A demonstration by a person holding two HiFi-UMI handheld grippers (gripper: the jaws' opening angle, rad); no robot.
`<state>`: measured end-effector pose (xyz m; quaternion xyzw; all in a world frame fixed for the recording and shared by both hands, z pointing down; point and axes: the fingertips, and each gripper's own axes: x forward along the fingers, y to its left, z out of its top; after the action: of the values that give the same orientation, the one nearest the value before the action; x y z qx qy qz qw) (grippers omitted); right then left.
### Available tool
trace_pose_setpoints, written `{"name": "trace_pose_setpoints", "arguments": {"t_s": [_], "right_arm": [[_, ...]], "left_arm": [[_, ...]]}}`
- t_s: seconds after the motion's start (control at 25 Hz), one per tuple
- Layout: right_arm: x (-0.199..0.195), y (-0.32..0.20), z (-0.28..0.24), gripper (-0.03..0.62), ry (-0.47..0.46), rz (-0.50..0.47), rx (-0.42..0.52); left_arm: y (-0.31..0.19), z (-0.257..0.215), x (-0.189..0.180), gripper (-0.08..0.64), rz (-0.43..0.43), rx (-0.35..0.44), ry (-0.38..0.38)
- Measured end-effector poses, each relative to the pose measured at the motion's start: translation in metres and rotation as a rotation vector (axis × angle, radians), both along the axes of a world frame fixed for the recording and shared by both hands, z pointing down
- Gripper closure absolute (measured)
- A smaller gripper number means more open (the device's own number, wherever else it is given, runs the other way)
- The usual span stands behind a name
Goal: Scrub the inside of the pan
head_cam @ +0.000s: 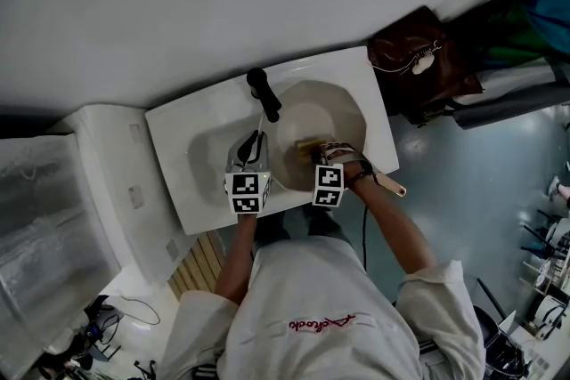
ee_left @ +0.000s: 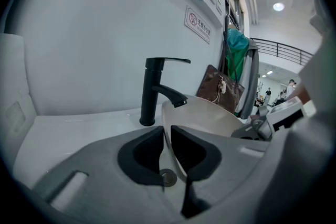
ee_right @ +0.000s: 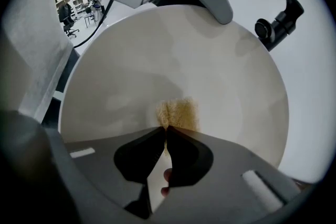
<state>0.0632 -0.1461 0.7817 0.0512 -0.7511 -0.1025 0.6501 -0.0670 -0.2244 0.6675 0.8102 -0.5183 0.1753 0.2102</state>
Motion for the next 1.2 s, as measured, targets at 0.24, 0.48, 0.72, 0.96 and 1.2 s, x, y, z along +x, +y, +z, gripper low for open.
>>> {"name": "trace_pose_setpoints", "arguments": {"t_s": [0.24,0.48,0.72,0.96,1.2], "right_arm": [[0.003,0.02,0.005,0.568,0.035,-0.04,-0.046],[0.004,0.029,0.006,0.568,0.042,-0.055,-0.063],[0.0,0.009,-0.005,0.568,0.02,-0.036,-0.033],[-0.016,-0.039,-0.021,0.568,-0.008,0.01,0.035],[-0.03,-0.089,-0.032,0.568,-0.034,0.064,0.095]], "left_arm": [[-0.001,0.001,0.001,0.518,-0.009,0.001,0.004],[-0.002,0.002,0.001,0.518,-0.012,0.001,0.005],[-0.002,0.002,0.001,0.52,-0.014,-0.001,0.0],[-0.002,0.003,0.001,0.52,-0.012,0.003,0.007],[-0.002,0.003,0.001,0.52,-0.011,-0.004,0.007]]}}
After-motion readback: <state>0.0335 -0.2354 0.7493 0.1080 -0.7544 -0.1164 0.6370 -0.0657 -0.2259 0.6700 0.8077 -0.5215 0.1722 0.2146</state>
